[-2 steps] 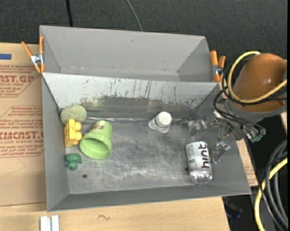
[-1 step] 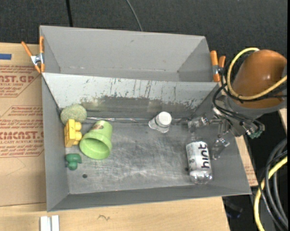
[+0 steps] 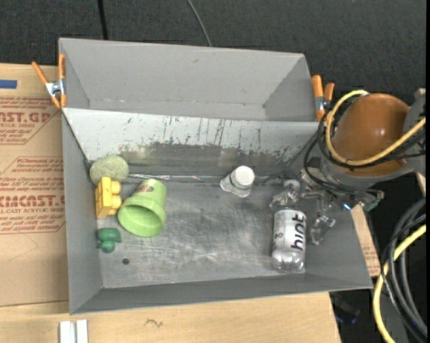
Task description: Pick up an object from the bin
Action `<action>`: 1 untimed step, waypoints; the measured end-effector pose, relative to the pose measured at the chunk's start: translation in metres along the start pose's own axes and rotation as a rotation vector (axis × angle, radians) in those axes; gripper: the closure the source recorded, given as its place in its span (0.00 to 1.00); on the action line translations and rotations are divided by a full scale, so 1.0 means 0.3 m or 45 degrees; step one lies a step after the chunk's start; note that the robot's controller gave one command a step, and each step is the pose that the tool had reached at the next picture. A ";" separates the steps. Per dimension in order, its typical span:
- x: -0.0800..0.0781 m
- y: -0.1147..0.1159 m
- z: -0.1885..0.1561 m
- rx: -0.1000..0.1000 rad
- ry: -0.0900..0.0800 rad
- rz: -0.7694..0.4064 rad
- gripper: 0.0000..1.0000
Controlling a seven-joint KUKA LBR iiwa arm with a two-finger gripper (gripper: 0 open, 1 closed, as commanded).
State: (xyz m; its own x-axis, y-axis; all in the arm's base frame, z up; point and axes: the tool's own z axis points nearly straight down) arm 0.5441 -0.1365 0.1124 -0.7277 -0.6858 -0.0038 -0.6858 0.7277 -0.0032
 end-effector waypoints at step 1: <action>-0.026 0.003 0.113 -0.015 -0.009 -0.410 1.00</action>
Offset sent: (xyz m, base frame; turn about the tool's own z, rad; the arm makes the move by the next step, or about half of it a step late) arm 0.0000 0.0000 0.0000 0.0000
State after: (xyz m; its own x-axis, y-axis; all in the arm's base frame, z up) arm 0.5494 -0.1305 0.0785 -0.4732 -0.8809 -0.0112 -0.8809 0.4732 0.0062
